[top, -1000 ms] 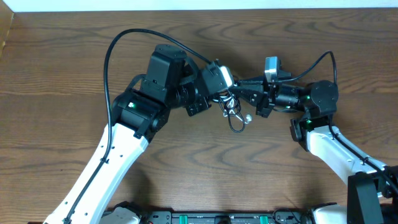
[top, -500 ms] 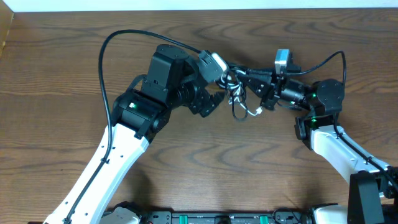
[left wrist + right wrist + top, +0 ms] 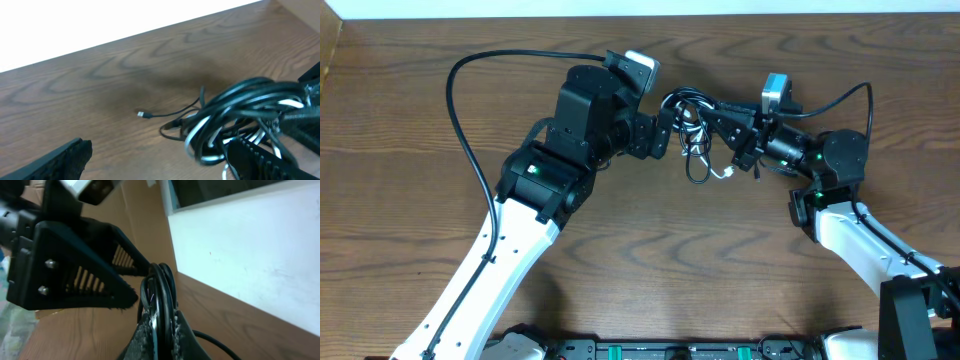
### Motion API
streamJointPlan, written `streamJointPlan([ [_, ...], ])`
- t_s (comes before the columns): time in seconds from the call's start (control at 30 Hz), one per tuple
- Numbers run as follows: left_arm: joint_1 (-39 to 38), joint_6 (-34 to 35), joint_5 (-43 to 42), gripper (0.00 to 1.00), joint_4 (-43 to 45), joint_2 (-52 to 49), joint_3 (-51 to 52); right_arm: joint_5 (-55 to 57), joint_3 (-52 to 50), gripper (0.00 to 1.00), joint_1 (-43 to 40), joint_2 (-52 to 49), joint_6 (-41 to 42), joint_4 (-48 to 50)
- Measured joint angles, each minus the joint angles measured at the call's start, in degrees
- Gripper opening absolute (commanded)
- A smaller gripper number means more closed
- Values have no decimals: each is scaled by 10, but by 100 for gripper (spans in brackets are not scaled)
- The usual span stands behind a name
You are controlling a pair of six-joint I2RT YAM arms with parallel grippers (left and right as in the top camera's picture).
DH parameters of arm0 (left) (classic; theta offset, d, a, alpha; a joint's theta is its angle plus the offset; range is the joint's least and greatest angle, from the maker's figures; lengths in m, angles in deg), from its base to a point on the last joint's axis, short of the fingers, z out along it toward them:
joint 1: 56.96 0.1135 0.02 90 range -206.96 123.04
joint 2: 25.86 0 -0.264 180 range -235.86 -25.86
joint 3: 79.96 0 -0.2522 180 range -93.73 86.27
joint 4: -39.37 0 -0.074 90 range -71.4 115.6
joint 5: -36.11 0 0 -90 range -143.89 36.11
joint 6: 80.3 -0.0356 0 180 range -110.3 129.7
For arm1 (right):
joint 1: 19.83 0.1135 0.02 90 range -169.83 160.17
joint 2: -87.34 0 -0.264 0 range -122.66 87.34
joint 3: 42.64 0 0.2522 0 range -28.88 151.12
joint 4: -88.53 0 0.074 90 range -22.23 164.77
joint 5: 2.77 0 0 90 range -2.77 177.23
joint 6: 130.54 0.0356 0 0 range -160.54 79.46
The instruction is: Untangle cables
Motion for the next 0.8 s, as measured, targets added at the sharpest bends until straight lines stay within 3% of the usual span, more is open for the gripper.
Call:
streamJointPlan([
  [0.07, 0, 5, -5, 91, 0, 0, 0, 1, 0, 1, 3, 0, 0, 13],
  [0.13, 0, 7, -12, 83, 0, 0, 0, 2, 0, 1, 8, 0, 0, 24],
  [0.23, 0, 18, -15, 60, 0, 0, 0, 2, 0, 1, 11, 0, 5, 33],
  [0.3, 0, 17, -20, 39, 0, 0, 0, 3, 0, 1, 12, 0, 12, 37],
  [0.37, -3, 21, -28, 8, 0, 0, 0, 6, 0, 1, 13, 0, 17, 39],
  [0.8, -4, 0, -33, 8, 36, 0, 0, 11, 0, 1, 13, 0, 41, 45],
])
